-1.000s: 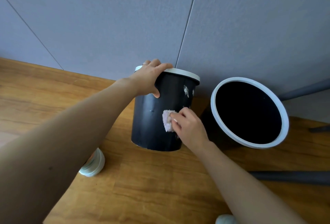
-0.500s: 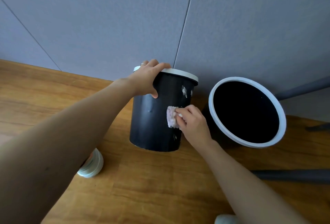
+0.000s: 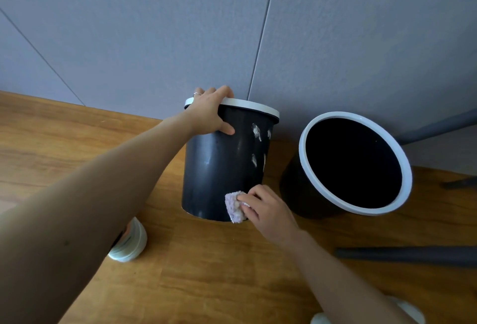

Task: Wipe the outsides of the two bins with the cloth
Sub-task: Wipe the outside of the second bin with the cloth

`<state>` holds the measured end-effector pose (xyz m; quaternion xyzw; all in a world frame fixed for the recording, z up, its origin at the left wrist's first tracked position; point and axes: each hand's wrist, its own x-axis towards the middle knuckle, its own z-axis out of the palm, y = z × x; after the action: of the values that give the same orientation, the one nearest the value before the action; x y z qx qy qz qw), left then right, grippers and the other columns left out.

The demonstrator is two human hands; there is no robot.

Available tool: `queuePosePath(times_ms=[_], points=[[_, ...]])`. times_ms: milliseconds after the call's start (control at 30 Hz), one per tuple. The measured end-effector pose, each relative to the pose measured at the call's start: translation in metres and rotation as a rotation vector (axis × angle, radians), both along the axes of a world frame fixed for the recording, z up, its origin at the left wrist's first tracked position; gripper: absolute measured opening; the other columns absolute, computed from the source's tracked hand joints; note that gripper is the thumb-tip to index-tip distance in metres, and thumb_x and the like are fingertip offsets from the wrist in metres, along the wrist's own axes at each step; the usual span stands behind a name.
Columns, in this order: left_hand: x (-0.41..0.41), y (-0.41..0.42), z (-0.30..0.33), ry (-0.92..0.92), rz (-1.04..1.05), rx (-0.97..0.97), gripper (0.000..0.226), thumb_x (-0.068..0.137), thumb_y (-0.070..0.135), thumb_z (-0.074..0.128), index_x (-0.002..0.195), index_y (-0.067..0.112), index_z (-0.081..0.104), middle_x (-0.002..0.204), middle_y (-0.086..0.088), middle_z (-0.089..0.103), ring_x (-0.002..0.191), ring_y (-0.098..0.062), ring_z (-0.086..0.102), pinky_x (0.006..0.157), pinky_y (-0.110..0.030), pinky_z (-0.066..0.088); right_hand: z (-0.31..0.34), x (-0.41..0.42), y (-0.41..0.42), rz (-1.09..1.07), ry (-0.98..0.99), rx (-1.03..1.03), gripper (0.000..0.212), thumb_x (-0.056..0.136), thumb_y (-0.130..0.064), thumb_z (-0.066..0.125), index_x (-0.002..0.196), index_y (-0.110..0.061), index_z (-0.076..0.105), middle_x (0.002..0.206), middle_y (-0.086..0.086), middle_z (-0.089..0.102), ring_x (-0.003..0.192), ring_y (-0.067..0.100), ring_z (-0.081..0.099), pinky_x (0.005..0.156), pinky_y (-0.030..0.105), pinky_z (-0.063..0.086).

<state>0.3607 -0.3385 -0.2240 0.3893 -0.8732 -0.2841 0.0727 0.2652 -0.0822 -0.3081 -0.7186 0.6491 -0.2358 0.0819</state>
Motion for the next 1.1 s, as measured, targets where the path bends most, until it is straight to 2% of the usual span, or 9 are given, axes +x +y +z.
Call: queuePosePath(times_ms=[167,300,400,467,567,833,967,1033,1100], points=[[0.01,-0.005,-0.002,0.047,0.016,0.082,0.069,0.061,0.03,0.087,0.117,0.028,0.046,0.106,-0.004,0.049,0.109,-0.028,0.034,0.093,-0.046,0.039,-0.001,0.002,0.001,-0.031,-0.043,-0.006,0.013,0.088,-0.007,0.067,0.1,-0.01,0.071,0.086,0.003,0.059,0.076,0.015,0.056,0.064,0.021,0.049],[0.008,-0.003,-0.002,-0.002,-0.056,-0.007,0.076,0.066,0.028,0.083,0.131,0.033,0.043,0.117,-0.003,0.047,0.112,-0.032,0.035,0.097,-0.045,0.038,0.002,0.0,0.001,-0.016,-0.037,0.008,0.014,0.091,-0.009,0.064,0.103,-0.01,0.071,0.088,0.004,0.06,0.079,0.016,0.056,0.065,0.026,0.052],[0.003,0.002,-0.003,-0.038,-0.09,-0.083,0.08,0.068,0.022,0.076,0.137,0.034,0.037,0.124,-0.003,0.043,0.116,-0.033,0.035,0.093,-0.038,0.035,0.004,0.0,0.001,-0.001,-0.021,0.028,0.014,0.091,-0.01,0.063,0.103,-0.01,0.071,0.088,0.004,0.06,0.08,0.016,0.056,0.064,0.026,0.052],[0.001,0.005,-0.005,-0.05,-0.102,-0.11,0.085,0.064,0.023,0.077,0.137,0.029,0.034,0.125,-0.003,0.041,0.119,-0.034,0.033,0.089,-0.035,0.031,0.004,0.001,0.004,0.003,-0.02,0.032,0.013,0.09,-0.01,0.065,0.101,-0.011,0.071,0.087,0.004,0.06,0.079,0.015,0.057,0.063,0.025,0.052],[0.005,0.006,-0.004,-0.087,-0.135,-0.127,0.098,0.054,0.031,0.088,0.135,0.028,0.033,0.126,-0.002,0.042,0.119,-0.031,0.033,0.092,-0.041,0.036,0.003,0.001,0.008,0.014,-0.008,0.04,0.012,0.089,-0.01,0.065,0.1,-0.012,0.071,0.087,0.003,0.06,0.079,0.015,0.057,0.062,0.021,0.051],[0.01,0.002,0.005,-0.09,-0.18,-0.125,0.094,0.052,0.024,0.091,0.13,0.024,0.038,0.125,-0.002,0.047,0.115,-0.03,0.039,0.093,-0.041,0.039,0.0,0.005,0.008,0.089,0.046,0.043,0.01,0.081,-0.009,0.073,0.09,-0.014,0.071,0.082,0.001,0.059,0.074,0.013,0.055,0.061,0.015,0.047],[0.014,0.001,0.006,-0.115,-0.191,-0.141,0.103,0.055,0.026,0.09,0.14,0.027,0.034,0.127,-0.003,0.045,0.116,-0.031,0.039,0.098,-0.04,0.037,0.005,-0.003,-0.004,0.152,0.101,0.063,0.011,0.091,-0.008,0.06,0.096,-0.01,0.07,0.092,0.003,0.061,0.082,0.017,0.055,0.07,0.026,0.052],[0.015,0.001,0.006,-0.127,-0.192,-0.153,0.103,0.055,0.027,0.09,0.142,0.027,0.034,0.126,-0.003,0.045,0.115,-0.031,0.039,0.099,-0.041,0.037,0.017,-0.013,-0.022,0.061,0.106,0.057,0.021,0.097,-0.011,0.051,0.11,-0.009,0.067,0.101,0.006,0.06,0.09,0.02,0.053,0.08,0.032,0.05],[0.015,0.002,0.005,-0.124,-0.194,-0.156,0.099,0.055,0.027,0.09,0.139,0.026,0.037,0.123,-0.003,0.046,0.113,-0.031,0.04,0.097,-0.04,0.038,0.035,-0.022,-0.05,-0.089,0.042,-0.03,0.02,0.093,-0.007,0.057,0.109,-0.005,0.069,0.095,0.012,0.059,0.087,0.026,0.054,0.077,0.039,0.051]])
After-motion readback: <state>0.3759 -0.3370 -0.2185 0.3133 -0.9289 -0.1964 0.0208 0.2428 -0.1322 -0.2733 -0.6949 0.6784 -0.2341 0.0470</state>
